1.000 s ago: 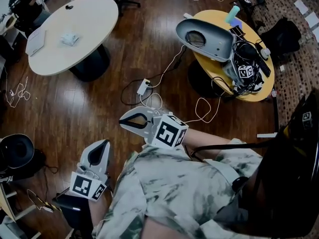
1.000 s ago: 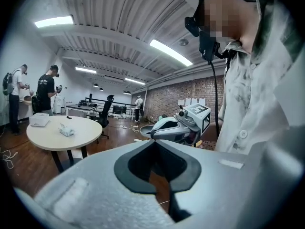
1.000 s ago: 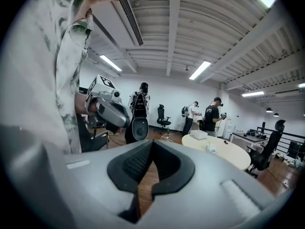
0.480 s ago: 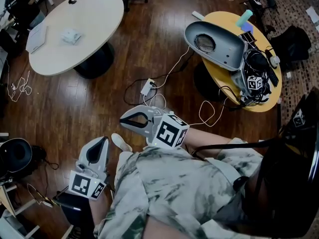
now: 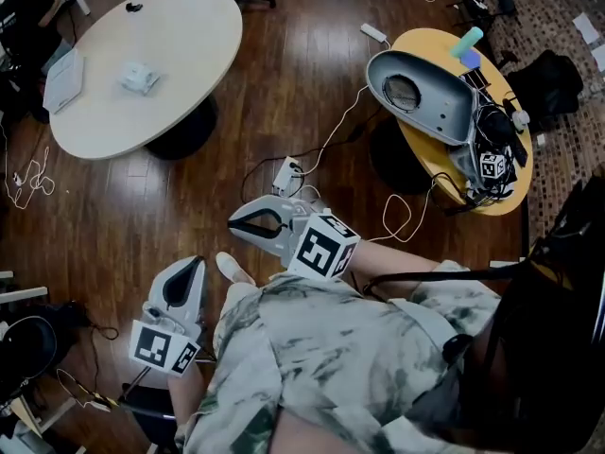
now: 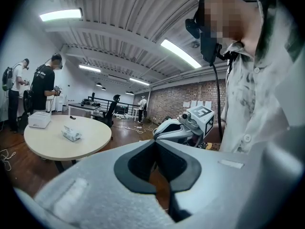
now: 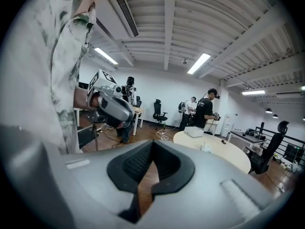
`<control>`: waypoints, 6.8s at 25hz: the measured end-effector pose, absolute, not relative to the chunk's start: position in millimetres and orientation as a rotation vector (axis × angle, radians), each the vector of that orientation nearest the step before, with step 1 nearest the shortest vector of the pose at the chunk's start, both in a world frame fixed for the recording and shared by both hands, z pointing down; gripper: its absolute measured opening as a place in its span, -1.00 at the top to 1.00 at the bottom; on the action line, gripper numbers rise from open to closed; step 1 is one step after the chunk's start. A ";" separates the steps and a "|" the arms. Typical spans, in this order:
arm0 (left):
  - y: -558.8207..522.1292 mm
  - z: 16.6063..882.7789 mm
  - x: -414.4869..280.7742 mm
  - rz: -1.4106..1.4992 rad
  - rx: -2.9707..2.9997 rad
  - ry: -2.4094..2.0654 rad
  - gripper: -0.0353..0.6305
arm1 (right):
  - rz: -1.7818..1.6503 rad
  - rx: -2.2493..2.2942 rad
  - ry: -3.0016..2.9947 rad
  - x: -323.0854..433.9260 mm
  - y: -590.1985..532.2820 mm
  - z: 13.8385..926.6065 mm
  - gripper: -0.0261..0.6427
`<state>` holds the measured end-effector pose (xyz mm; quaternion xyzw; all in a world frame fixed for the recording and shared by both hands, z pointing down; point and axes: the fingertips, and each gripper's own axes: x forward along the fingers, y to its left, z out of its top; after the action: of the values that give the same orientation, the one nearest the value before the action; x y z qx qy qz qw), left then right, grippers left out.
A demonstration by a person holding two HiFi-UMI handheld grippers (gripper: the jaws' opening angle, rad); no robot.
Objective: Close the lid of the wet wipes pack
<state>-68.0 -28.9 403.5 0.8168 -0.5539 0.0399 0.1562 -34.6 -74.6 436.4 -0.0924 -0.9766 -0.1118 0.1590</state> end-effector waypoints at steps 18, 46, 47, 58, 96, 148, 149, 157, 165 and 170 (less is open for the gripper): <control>-23.3 398.1 -249.1 0.140 2.386 -1.555 0.89 | -0.332 -0.218 -2.789 -227.1 -79.6 428.9 0.90; -190.5 393.9 -374.2 0.104 2.276 -1.683 0.89 | -0.511 -0.398 -2.727 -383.2 -252.2 461.9 0.90; -194.1 393.4 -376.1 0.103 2.271 -1.693 0.89 | -0.526 -0.404 -2.719 -386.2 -256.3 465.2 0.90; -236.1 395.8 -398.2 0.110 2.182 -1.789 0.89 | -0.572 -0.471 -2.666 -424.9 -316.4 507.6 0.90; -280.8 412.4 -460.0 0.142 1.998 -1.883 0.89 | -0.725 -0.336 -2.430 -534.2 -467.9 660.7 0.90; -267.2 408.7 -455.6 0.151 2.009 -1.899 0.89 | -0.406 -0.244 -2.406 -543.7 -507.6 698.7 0.92; -263.7 407.2 -454.2 0.149 2.015 -1.901 0.89 | -0.404 -0.230 -2.411 -544.2 -507.2 695.3 0.92; -223.7 397.3 -441.5 0.125 2.048 -1.932 0.89 | -0.392 -0.183 -2.474 -517.2 -467.5 650.1 0.92; -177.2 384.7 -410.9 0.095 2.159 -1.886 0.89 | -0.411 -0.181 -2.516 -460.9 -393.3 608.7 0.91; -139.5 387.0 -385.5 0.102 2.210 -1.830 0.89 | -0.421 -0.154 -2.557 -423.3 -338.7 582.1 0.91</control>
<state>-385.5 -139.5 387.0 0.7627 -0.6316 0.0353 0.1347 -423.3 -338.7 582.1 -0.0571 -0.9486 -0.1560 0.2693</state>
